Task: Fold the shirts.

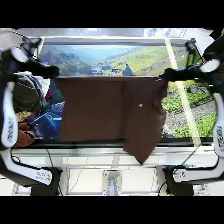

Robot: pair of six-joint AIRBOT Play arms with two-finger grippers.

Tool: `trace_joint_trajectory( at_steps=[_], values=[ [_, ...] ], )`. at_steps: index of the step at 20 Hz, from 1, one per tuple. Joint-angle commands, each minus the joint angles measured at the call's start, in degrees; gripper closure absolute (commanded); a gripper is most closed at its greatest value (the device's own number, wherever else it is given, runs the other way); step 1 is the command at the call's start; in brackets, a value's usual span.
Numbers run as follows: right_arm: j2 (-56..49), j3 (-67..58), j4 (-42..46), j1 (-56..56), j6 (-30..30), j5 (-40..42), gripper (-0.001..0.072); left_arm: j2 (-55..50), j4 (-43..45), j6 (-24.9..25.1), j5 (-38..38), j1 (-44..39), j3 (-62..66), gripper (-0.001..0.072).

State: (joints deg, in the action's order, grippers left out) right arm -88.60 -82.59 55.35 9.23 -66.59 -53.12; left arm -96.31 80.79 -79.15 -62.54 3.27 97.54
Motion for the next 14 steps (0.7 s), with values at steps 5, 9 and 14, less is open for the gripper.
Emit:
trace_joint_trajectory(
  at_steps=[5,9,14],
  values=[
    [-10.7,-6.0,1.1,-2.4,0.2,11.5,0.0704,-7.7,6.2,-3.2,12.2,-3.9,0.0,0.0700],
    [-6.7,-7.2,11.6,-3.0,-0.4,-2.8,0.0705,-5.6,7.1,-3.1,-0.5,-3.8,-0.1,0.0701],
    [-0.3,4.2,17.8,-3.3,-2.9,-6.0,0.0705,-1.6,7.5,-3.1,-3.7,-4.4,-9.6,0.0701]
  ],
)
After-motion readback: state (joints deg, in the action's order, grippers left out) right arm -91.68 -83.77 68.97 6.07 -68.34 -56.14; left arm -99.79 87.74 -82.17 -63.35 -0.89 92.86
